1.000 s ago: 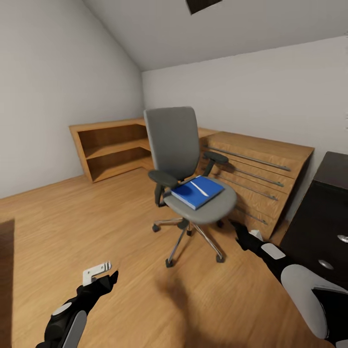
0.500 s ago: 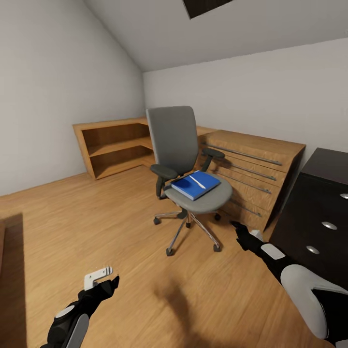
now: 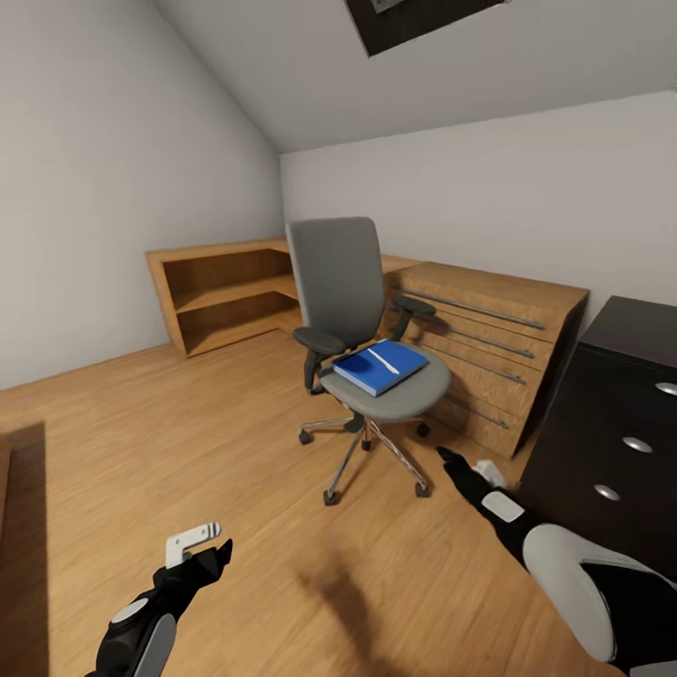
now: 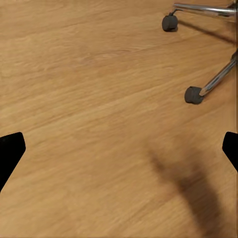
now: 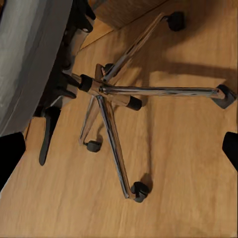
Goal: In the bedroom, organize the workspace by keeping the computer under the desk, ensuring the monitor is on the desk, placing the keyboard on the desk next to the monitor, placing the mouse on the desk next to the keyboard, moving the folder from the swivel chair onto the desk next to the mouse, stacking the notebook on top of the folder with the pen on top of the notebook, and positioning the swivel chair next to the desk.
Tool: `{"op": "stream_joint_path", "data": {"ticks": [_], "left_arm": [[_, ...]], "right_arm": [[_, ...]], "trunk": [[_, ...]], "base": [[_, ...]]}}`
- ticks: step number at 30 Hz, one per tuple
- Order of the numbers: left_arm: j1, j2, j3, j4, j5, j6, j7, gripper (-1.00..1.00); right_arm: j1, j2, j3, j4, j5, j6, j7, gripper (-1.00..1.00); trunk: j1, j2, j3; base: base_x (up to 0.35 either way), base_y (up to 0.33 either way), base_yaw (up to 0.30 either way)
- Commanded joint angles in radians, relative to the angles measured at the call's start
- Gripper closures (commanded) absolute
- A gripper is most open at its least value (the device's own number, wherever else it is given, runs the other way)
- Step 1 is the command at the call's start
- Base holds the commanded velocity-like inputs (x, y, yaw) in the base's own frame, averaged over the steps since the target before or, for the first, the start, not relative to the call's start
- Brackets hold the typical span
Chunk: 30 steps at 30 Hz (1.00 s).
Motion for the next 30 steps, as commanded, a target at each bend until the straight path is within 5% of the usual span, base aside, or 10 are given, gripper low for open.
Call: {"op": "stream_joint_path", "data": {"ticks": [1, 12, 21, 30], "left_arm": [[0.000, 0.000, 0.000, 0.000, 0.011, 0.004, 0.007, -1.00], [0.000, 0.002, 0.002, 0.127, 0.013, 0.002, 0.002, -1.00], [0.000, 0.000, 0.001, 0.184, 0.014, 0.002, 0.004, -1.00], [0.000, 0.000, 0.001, 0.268, 0.013, 0.000, 0.003, -1.00]], "right_arm": [[0.000, 0.008, -0.008, 0.005, 0.030, -0.023, 0.004, -1.00], [0.075, 0.079, -0.007, 0.055, 0.293, -0.241, -0.028, -1.00], [0.165, 0.118, -0.007, 0.061, 0.349, -0.434, -0.054, -1.00], [0.283, 0.166, -0.004, 0.061, 0.371, -0.528, -0.075, -1.00]], "trunk": [[-0.001, 0.000, 0.003], [-0.006, 0.002, 0.046], [-0.010, 0.005, 0.080], [-0.044, 0.068, 0.109]], "base": [[0.000, 0.000, 0.000], [0.000, 0.000, 0.000], [0.000, 0.000, 0.000], [0.000, 0.000, 0.000]]}}
